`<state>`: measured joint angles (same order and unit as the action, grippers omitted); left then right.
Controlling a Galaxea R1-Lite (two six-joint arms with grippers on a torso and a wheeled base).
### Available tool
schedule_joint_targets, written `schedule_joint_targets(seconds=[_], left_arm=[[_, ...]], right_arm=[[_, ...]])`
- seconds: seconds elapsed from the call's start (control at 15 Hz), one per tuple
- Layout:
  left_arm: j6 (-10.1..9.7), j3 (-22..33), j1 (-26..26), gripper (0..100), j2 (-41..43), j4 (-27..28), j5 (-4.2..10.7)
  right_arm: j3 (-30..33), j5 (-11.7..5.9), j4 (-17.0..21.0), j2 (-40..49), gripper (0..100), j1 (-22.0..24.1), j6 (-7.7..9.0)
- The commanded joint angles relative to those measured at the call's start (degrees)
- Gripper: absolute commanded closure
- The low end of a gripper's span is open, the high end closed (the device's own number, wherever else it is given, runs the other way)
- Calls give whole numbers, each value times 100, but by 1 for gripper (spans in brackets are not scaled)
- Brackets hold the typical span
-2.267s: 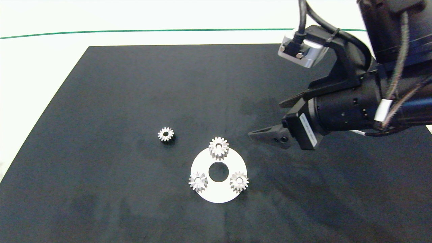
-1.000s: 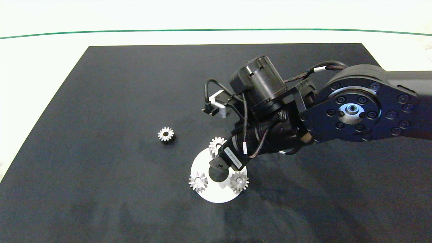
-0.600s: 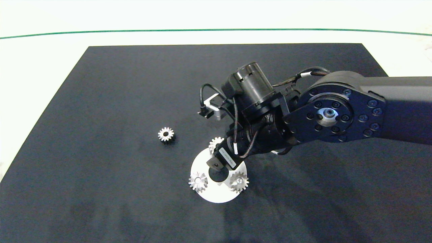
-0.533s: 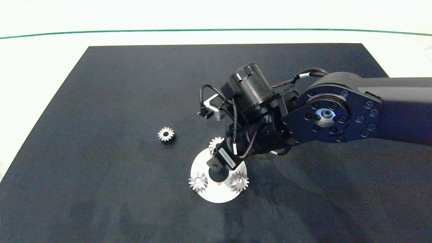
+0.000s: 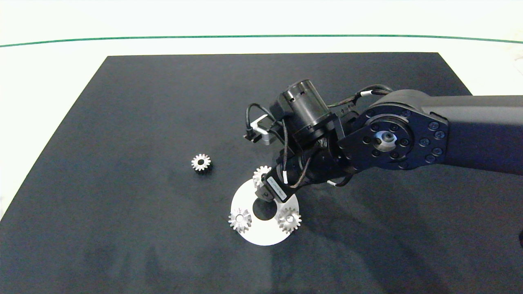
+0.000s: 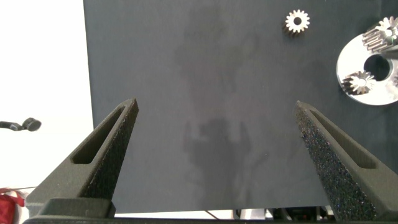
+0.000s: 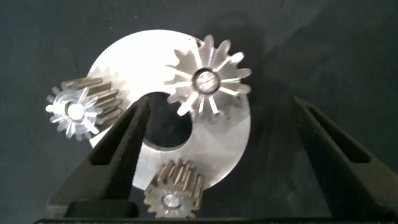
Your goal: Remove an incorrectly installed larger gear and replace it with the correct smaller gear
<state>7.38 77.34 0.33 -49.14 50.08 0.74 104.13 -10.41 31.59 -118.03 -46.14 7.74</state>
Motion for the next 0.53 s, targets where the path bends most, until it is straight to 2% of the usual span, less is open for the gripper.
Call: schedule_joint_targets(seconds=[0.07,0.53], left_arm=[[18,1,2,0,27,28,5],[53,-8,2,0,62,28,5]], right_arm=[[99,4,14,-89,15,-18,8],[116,-5,-56,-194,30,-18,8]])
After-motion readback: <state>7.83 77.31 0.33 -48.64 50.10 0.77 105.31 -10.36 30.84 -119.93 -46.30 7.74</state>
